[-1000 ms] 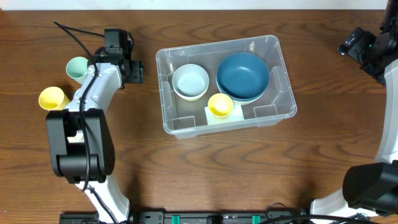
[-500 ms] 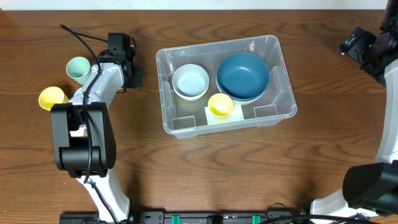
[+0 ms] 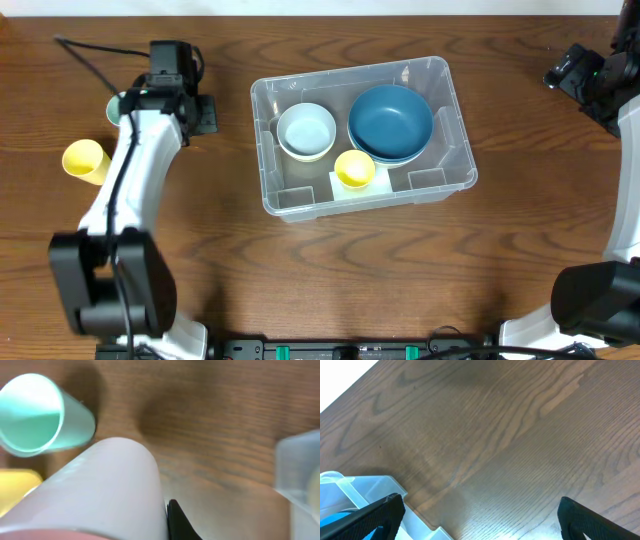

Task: Pack container
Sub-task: 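Grasp the pink cup with the left gripper, then carry the pink cup with the left gripper and drop it into the yellow cup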

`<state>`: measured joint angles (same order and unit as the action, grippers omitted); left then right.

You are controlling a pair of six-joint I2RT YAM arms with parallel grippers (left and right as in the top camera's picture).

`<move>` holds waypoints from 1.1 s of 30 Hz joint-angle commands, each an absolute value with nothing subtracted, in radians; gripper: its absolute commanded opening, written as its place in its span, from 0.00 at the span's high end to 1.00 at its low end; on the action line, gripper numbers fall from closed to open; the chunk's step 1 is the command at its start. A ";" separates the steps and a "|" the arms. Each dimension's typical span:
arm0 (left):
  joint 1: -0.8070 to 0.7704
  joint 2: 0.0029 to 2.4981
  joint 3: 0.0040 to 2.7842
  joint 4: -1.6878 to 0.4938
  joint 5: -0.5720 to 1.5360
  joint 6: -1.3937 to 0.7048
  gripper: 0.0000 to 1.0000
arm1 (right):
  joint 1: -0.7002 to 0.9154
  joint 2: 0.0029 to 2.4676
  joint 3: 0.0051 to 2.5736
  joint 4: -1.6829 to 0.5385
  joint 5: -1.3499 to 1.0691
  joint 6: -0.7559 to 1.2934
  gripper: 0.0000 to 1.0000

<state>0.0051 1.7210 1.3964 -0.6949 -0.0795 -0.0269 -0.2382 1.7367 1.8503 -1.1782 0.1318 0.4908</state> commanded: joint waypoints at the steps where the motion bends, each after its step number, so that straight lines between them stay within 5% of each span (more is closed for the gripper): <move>1: -0.004 1.620 1.409 -0.754 0.005 -0.084 0.94 | -0.244 1.741 1.848 -1.179 0.142 0.504 0.01; 9: -0.157 1.444 1.409 -0.849 0.285 -0.083 0.94 | -0.244 1.741 1.848 -1.179 0.142 0.504 0.01; 20: -0.497 1.447 1.410 -0.815 0.196 -0.080 0.94 | -0.244 1.742 1.848 -1.179 0.142 0.504 0.01; 33: -0.625 1.556 1.412 -0.755 0.189 -0.053 0.94 | -0.244 1.741 1.848 -1.179 0.142 0.504 0.01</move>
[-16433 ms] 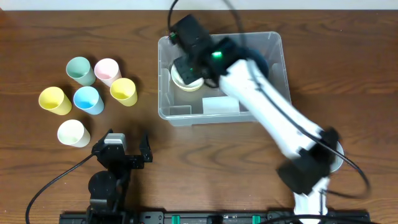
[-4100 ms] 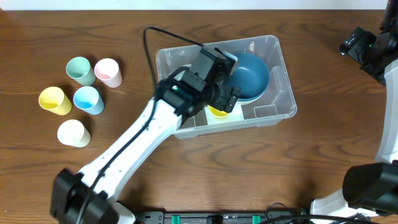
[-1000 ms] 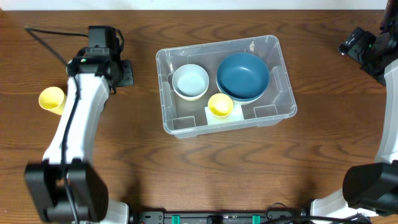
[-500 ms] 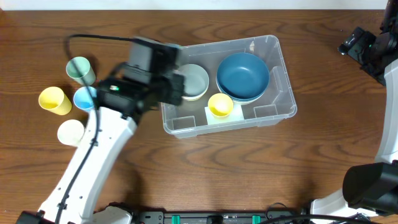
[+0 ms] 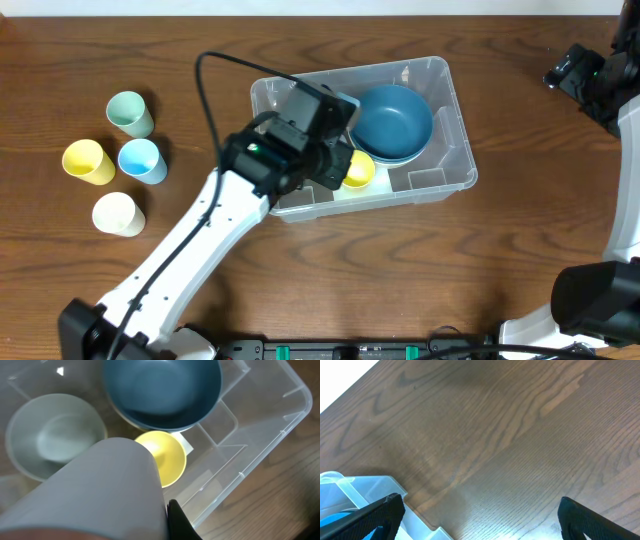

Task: Pack container
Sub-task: 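Carry the pink cup with the left gripper and drop it into the yellow cup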

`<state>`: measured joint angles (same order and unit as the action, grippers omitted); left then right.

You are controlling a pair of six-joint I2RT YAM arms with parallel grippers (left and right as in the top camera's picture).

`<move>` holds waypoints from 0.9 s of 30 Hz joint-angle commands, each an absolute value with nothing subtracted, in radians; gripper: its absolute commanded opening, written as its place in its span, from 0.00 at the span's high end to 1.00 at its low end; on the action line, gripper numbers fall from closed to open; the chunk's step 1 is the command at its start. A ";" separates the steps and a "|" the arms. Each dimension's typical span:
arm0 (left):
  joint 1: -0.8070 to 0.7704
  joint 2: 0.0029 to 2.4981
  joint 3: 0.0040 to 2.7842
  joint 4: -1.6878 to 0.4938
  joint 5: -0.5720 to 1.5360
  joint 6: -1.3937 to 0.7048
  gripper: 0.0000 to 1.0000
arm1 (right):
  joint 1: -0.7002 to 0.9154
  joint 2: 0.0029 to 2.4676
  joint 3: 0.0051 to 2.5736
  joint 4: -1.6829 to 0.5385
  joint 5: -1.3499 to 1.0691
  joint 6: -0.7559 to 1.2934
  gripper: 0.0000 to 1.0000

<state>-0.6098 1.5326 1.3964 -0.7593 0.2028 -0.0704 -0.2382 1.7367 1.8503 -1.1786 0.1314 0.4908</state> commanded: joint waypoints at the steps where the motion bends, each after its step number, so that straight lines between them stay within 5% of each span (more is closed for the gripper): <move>1: -0.628 1.563 1.415 -0.755 0.189 -0.053 0.94 | -0.244 1.741 1.848 -1.179 0.142 0.504 0.01; 27: -0.682 1.720 1.739 -1.091 0.163 0.009 0.94 | -0.244 1.741 1.848 -1.179 0.142 0.504 0.01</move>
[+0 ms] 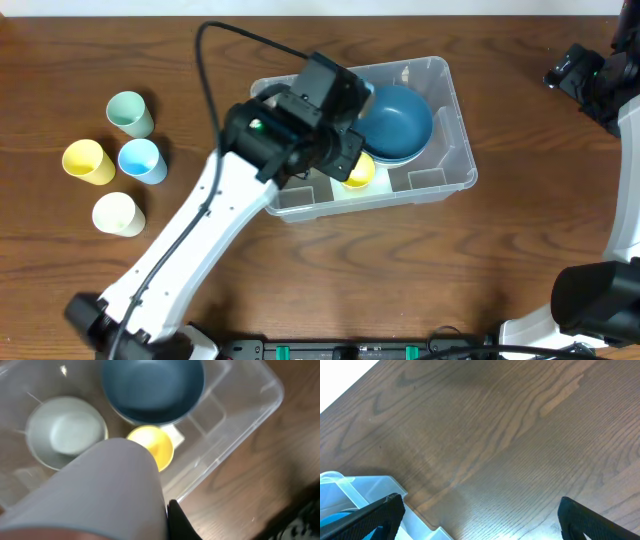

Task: Pack container
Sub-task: 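Carry the pink cup with the left gripper and drop it into the yellow cup, then release the pink cup and move the left gripper to the blue cup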

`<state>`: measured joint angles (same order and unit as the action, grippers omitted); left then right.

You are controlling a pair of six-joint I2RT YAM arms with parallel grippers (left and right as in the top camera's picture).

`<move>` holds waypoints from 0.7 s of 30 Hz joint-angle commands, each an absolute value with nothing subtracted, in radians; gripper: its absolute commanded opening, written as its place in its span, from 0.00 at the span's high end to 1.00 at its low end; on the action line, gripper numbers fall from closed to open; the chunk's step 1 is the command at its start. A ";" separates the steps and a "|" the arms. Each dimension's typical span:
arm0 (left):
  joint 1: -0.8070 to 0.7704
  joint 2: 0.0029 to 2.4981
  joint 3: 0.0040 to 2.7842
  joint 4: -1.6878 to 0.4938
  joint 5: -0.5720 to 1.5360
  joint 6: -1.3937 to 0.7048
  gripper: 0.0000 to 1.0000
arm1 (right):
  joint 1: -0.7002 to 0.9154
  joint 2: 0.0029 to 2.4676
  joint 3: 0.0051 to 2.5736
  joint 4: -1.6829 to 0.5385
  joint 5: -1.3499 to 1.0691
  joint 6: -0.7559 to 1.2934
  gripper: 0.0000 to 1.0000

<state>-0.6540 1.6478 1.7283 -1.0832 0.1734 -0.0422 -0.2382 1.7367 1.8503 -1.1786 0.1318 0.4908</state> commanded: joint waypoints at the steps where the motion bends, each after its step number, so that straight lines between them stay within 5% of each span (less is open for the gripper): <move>1: -0.692 1.744 1.739 -1.087 0.163 0.018 0.94 | -0.244 1.741 1.848 -1.179 0.142 0.504 0.01; 21: -0.724 1.874 1.736 -1.054 0.118 0.031 0.93 | -0.244 1.742 1.848 -1.179 0.142 0.504 0.01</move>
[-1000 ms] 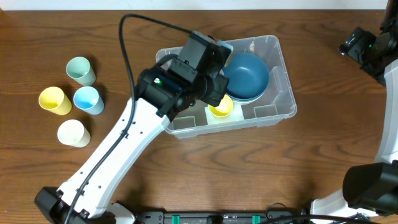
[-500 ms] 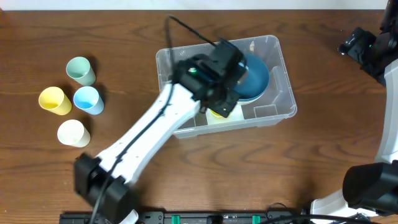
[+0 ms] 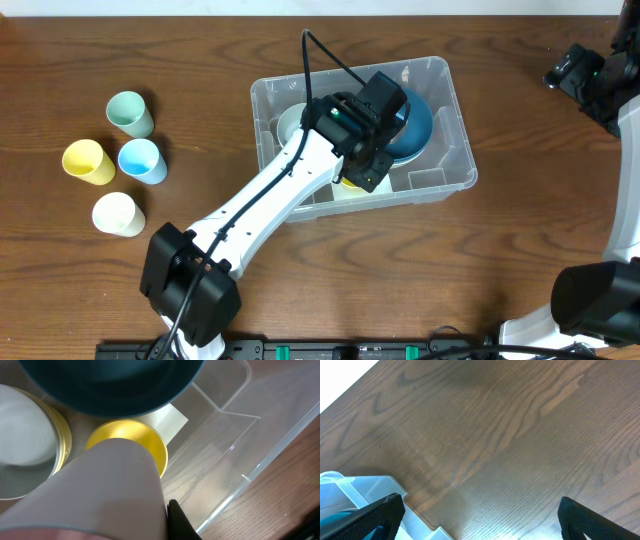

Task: Pack container
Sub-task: 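Release the pink cup and move the left gripper to the blue cup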

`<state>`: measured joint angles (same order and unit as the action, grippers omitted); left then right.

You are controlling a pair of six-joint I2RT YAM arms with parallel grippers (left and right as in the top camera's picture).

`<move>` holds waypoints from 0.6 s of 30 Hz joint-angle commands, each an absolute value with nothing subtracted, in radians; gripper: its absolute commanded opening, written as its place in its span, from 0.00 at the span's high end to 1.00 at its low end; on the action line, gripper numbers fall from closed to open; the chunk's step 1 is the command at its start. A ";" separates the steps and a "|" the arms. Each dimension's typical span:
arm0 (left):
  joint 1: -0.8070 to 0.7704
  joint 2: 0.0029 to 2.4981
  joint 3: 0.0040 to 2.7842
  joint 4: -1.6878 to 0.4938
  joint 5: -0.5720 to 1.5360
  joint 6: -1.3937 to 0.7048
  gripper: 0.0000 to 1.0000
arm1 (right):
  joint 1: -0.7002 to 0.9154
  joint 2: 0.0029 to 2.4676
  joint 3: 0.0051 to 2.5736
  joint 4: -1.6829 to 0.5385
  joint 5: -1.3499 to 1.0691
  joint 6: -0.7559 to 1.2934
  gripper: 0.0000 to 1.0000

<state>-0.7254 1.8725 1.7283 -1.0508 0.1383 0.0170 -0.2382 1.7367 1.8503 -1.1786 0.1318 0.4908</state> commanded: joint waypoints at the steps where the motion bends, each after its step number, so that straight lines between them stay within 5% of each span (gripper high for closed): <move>1: -0.724 1.874 1.736 -1.054 0.118 0.030 0.91 | -0.244 1.741 1.848 -1.179 0.142 0.504 0.01; 7: -0.724 1.874 1.736 -1.052 0.118 0.031 0.44 | -0.244 1.741 1.848 -1.179 0.142 0.504 0.01; 18: -0.681 1.854 1.736 -1.068 0.065 -0.015 0.40 | -0.244 1.741 1.848 -1.179 0.142 0.504 0.01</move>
<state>-0.7139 1.8721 1.7283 -1.0542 0.1047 0.0212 -0.2382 1.7367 1.8503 -1.1786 0.1318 0.4908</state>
